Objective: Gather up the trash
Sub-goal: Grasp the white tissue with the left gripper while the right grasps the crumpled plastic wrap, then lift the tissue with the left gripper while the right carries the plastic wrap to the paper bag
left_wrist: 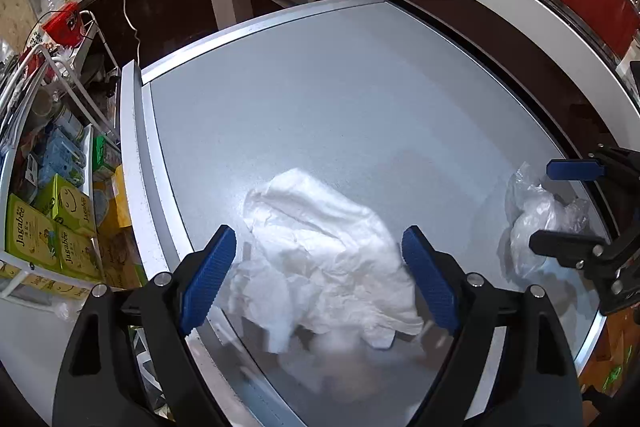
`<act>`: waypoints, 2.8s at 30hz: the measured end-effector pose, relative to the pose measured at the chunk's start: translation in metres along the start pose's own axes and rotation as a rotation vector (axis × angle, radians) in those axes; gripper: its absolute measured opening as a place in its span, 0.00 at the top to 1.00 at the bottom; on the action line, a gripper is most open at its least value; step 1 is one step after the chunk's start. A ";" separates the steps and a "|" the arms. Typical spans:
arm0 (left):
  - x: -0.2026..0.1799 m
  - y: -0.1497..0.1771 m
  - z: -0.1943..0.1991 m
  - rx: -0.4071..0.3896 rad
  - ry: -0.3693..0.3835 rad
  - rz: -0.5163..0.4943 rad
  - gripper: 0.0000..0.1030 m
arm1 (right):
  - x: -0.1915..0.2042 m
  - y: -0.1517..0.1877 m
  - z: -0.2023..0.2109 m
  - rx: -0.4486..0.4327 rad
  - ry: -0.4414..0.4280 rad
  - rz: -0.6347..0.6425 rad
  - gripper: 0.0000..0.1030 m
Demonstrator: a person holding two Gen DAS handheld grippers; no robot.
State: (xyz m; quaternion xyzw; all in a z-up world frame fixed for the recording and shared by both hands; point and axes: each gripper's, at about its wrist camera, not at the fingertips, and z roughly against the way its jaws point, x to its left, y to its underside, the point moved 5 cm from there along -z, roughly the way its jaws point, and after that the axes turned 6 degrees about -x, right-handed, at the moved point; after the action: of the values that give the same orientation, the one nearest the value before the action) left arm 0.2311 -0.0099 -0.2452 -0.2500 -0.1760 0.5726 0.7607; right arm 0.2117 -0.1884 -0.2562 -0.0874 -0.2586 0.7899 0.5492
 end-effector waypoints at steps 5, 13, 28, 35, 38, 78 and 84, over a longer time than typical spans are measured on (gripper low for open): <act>-0.005 0.003 -0.006 0.021 0.016 0.010 0.17 | 0.004 0.007 -0.008 0.025 -0.021 -0.001 0.20; -0.011 0.007 0.002 0.010 0.024 -0.006 0.17 | 0.016 0.013 -0.010 0.045 -0.034 0.022 0.37; -0.013 0.016 -0.006 0.049 0.059 0.023 0.30 | 0.017 0.023 -0.002 0.037 -0.088 0.025 0.55; -0.007 0.016 0.002 0.046 0.107 0.091 0.45 | 0.018 0.023 0.006 0.020 -0.095 0.012 0.58; -0.006 0.018 0.008 0.037 0.104 0.091 0.49 | 0.018 0.024 0.008 0.018 -0.103 0.002 0.58; -0.022 0.045 0.019 0.034 0.061 0.109 0.52 | 0.021 0.053 0.019 -0.024 -0.079 -0.062 0.68; -0.020 0.040 0.033 0.006 0.077 0.125 0.56 | 0.024 0.048 0.037 -0.067 -0.067 -0.048 0.68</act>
State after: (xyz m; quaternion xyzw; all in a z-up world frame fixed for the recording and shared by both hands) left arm 0.1754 -0.0142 -0.2412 -0.2801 -0.1289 0.6093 0.7305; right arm 0.1476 -0.1909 -0.2455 -0.0730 -0.3055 0.7698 0.5556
